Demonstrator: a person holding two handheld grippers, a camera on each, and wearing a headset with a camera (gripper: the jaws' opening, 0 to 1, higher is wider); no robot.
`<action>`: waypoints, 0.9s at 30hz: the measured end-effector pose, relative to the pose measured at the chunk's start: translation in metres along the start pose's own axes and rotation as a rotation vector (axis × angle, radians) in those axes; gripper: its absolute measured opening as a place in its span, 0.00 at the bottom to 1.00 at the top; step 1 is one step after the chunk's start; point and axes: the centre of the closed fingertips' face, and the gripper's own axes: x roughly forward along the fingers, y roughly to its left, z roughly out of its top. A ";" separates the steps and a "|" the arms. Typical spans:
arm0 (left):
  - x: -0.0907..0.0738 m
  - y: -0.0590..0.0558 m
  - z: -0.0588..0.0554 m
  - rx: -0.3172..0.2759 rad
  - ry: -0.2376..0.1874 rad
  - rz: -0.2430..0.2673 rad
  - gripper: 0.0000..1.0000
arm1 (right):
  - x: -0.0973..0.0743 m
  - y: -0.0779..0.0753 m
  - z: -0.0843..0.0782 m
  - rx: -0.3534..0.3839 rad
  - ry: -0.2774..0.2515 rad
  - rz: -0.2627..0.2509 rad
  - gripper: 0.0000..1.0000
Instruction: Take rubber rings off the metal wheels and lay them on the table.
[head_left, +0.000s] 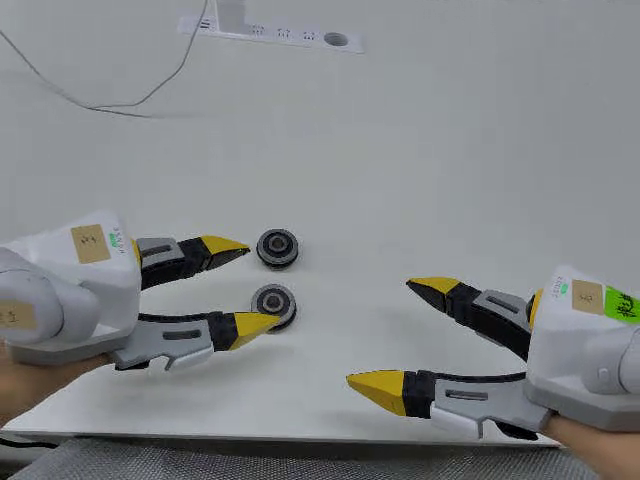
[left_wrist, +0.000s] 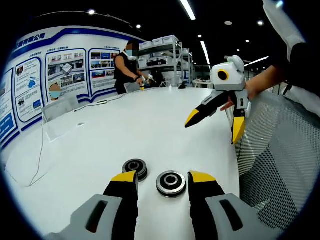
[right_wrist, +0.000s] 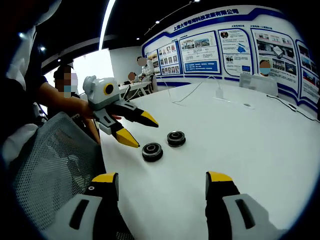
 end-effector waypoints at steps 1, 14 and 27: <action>0.001 -0.001 -0.001 0.004 0.005 -0.003 0.40 | 0.000 0.000 0.000 0.001 0.000 0.000 0.71; 0.010 -0.006 -0.007 0.017 0.030 -0.034 0.23 | 0.001 -0.003 0.001 0.017 -0.010 -0.002 0.69; 0.013 -0.008 -0.011 0.002 0.057 -0.049 0.19 | 0.002 0.001 0.003 0.009 -0.018 0.016 0.69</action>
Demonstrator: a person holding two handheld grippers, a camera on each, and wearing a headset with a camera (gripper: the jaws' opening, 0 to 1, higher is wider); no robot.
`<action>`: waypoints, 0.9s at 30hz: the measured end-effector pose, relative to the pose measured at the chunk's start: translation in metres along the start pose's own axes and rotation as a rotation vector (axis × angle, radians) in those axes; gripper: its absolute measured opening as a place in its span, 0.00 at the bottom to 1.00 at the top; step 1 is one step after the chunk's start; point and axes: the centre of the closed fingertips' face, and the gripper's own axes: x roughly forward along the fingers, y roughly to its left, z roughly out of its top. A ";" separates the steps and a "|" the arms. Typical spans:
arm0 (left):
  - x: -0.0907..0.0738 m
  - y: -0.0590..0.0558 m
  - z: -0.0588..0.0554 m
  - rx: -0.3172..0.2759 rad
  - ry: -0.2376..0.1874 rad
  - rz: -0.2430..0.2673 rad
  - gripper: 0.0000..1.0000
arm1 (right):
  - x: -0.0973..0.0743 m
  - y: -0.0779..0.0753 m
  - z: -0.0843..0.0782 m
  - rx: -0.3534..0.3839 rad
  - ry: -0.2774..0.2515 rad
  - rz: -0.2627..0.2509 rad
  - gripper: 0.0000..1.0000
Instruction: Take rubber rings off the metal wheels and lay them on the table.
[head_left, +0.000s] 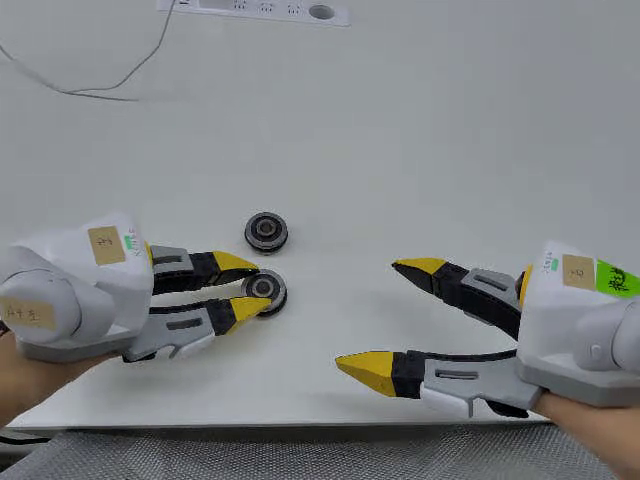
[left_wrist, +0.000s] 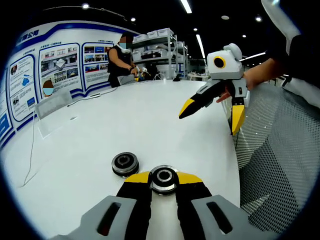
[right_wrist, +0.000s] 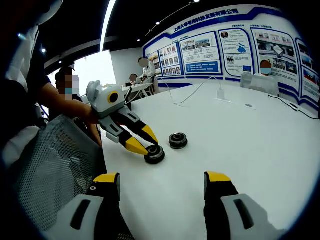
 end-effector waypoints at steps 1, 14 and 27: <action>0.000 0.000 0.000 0.001 0.002 0.000 0.19 | 0.000 0.000 0.001 0.002 -0.003 0.001 0.69; 0.002 -0.002 -0.001 0.034 0.013 -0.030 0.14 | 0.002 0.002 0.000 0.013 0.001 0.009 0.68; 0.002 -0.003 -0.003 0.085 0.043 -0.042 0.14 | 0.006 0.008 0.012 0.060 -0.035 0.025 0.67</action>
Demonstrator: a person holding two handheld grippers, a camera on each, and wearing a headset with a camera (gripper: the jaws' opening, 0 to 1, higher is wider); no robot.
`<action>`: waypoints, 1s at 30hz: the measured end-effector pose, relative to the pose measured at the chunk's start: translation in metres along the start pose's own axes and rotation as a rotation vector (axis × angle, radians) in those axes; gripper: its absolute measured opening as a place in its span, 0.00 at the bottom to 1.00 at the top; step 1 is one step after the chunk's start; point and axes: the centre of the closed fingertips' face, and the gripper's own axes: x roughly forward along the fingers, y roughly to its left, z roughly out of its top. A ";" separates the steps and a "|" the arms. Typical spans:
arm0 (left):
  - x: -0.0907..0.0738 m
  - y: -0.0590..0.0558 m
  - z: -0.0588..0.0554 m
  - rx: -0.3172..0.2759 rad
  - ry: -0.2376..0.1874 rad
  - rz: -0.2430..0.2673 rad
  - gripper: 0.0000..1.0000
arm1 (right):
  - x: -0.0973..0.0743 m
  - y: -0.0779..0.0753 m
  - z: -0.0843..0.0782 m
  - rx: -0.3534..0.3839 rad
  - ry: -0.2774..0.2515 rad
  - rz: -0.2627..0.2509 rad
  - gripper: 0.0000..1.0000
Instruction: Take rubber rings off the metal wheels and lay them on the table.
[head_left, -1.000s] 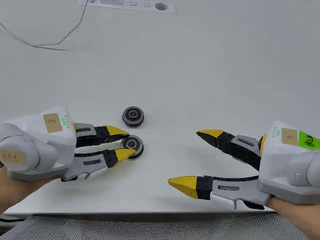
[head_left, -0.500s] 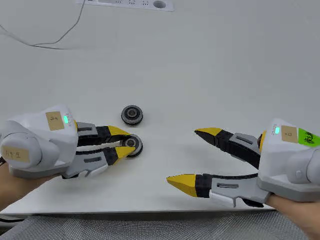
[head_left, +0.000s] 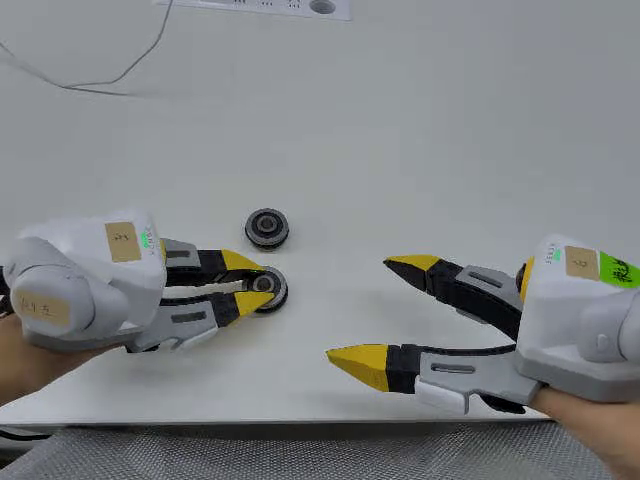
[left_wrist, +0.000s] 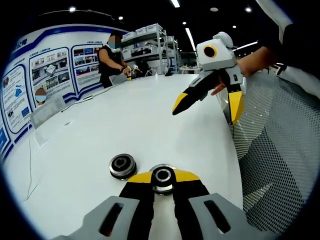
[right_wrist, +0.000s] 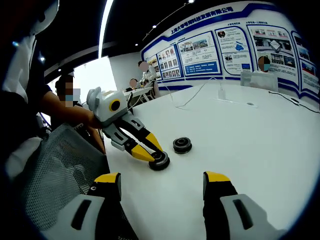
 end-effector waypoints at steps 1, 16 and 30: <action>0.000 0.000 0.000 0.000 -0.001 0.000 0.14 | 0.001 0.001 0.002 0.005 -0.004 0.004 0.67; 0.000 0.002 -0.001 -0.001 -0.003 -0.004 0.13 | 0.023 0.020 0.013 0.160 -0.020 0.075 0.73; 0.000 0.002 -0.001 -0.012 -0.012 -0.004 0.14 | 0.043 0.012 0.035 0.514 -0.142 0.064 0.71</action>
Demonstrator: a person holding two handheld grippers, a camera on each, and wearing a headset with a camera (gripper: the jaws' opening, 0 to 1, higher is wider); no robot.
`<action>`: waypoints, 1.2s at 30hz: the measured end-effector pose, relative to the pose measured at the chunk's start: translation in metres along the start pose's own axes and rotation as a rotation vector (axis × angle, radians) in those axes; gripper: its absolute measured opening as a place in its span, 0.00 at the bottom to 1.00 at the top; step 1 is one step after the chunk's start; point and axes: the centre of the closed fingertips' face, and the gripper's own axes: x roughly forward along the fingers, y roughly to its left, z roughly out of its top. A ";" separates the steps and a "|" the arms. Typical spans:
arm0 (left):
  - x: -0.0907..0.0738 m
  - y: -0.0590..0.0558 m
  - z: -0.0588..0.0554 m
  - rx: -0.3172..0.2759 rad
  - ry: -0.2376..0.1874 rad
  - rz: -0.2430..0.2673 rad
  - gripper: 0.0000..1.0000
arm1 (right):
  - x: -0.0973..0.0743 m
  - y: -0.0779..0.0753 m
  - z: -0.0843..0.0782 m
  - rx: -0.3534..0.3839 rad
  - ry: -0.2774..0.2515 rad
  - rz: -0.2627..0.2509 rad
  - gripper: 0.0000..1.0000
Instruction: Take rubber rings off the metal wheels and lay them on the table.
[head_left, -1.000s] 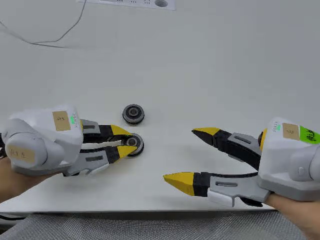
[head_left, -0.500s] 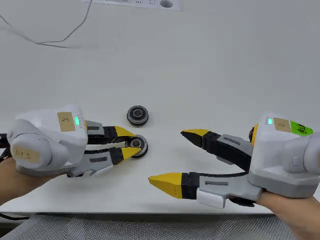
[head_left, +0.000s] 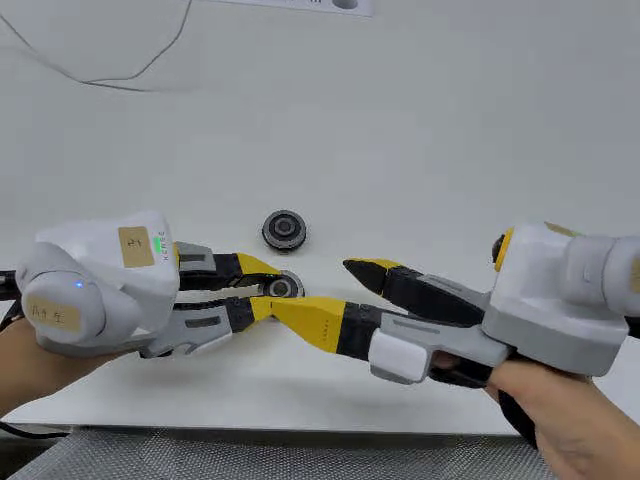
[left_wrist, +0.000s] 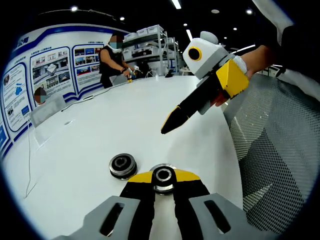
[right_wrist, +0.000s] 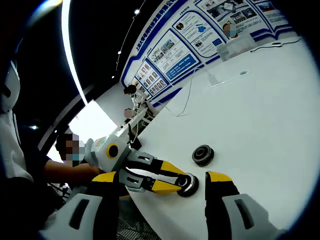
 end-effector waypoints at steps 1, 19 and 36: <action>0.000 0.000 0.000 0.001 0.001 0.000 0.13 | 0.001 0.000 0.000 0.008 -0.001 -0.003 0.70; 0.000 -0.001 -0.001 0.007 0.010 -0.008 0.14 | 0.024 -0.017 -0.018 0.205 0.048 -0.069 0.63; -0.001 -0.003 0.001 0.014 0.014 -0.011 0.13 | 0.030 -0.016 -0.029 0.269 0.093 -0.081 0.57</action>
